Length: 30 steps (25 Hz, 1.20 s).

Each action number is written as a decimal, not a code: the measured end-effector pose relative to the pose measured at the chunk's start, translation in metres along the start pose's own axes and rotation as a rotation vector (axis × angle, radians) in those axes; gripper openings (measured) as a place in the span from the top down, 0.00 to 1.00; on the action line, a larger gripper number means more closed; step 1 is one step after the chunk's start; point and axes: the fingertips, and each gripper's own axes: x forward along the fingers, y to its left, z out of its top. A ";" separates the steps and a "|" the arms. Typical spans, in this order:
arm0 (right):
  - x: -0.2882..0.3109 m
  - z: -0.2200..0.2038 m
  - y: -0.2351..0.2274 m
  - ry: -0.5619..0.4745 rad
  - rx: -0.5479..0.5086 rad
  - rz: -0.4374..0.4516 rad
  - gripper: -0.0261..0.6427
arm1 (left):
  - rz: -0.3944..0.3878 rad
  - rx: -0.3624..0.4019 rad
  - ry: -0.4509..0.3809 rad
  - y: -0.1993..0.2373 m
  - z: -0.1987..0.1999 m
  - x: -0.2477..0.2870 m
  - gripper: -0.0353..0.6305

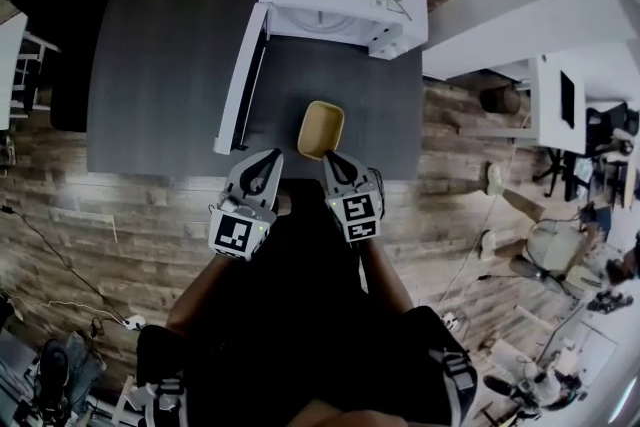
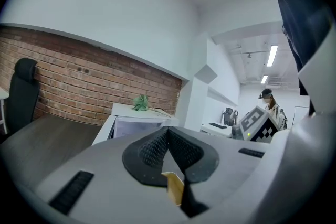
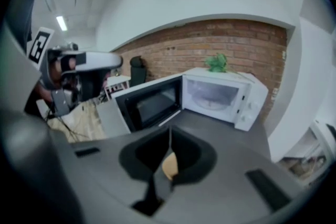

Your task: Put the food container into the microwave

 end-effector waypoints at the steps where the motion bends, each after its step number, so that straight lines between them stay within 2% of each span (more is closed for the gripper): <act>1: 0.004 -0.005 0.000 0.024 -0.017 0.018 0.91 | 0.006 -0.002 -0.007 0.000 0.003 0.003 0.89; 9: 0.044 -0.066 0.000 0.245 -0.171 0.145 0.91 | 0.028 -0.016 -0.006 -0.001 0.007 0.031 0.89; 14: 0.058 -0.112 0.005 0.405 -0.258 0.214 0.80 | 0.049 -0.024 -0.016 -0.002 0.007 0.038 0.89; 17: 0.065 -0.131 0.004 0.477 -0.312 0.236 0.80 | 0.051 -0.025 -0.011 -0.002 0.006 0.043 0.89; 21: 0.069 -0.149 0.000 0.549 -0.388 0.257 0.80 | 0.049 -0.032 -0.009 -0.006 0.006 0.049 0.89; 30: 0.083 -0.175 0.001 0.627 -0.440 0.322 0.80 | 0.066 -0.038 0.007 -0.005 0.001 0.054 0.89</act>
